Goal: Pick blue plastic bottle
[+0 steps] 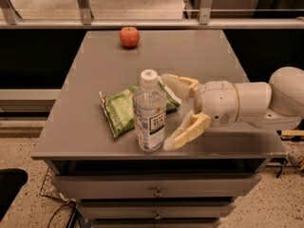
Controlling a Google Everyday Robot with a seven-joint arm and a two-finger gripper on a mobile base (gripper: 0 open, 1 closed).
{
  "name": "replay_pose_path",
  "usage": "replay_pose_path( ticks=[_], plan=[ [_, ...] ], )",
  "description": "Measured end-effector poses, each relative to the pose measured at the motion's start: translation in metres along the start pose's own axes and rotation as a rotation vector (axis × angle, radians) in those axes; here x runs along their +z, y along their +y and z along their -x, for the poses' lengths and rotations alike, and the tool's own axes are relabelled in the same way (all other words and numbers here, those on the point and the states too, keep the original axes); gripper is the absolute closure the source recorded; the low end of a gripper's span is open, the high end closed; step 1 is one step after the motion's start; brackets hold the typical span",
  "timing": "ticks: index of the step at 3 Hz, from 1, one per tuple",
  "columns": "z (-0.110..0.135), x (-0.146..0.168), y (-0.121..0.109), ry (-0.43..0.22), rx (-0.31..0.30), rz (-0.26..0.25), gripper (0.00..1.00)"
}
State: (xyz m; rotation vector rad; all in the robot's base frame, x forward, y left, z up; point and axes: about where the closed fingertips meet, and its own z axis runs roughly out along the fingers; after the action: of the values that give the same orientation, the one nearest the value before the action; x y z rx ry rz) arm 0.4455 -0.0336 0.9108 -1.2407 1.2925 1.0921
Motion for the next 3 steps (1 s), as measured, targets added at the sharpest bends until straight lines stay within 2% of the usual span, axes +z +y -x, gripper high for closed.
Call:
replay_pose_path(
  ticks=[1,2,3],
  plan=[
    [0.000,0.022,0.007,0.003,0.018,0.062,0.26],
    [0.003,0.034,0.013,0.013,0.028,0.097,0.49],
    [0.004,0.035,0.014,0.013,0.026,0.099,0.72]
  ],
)
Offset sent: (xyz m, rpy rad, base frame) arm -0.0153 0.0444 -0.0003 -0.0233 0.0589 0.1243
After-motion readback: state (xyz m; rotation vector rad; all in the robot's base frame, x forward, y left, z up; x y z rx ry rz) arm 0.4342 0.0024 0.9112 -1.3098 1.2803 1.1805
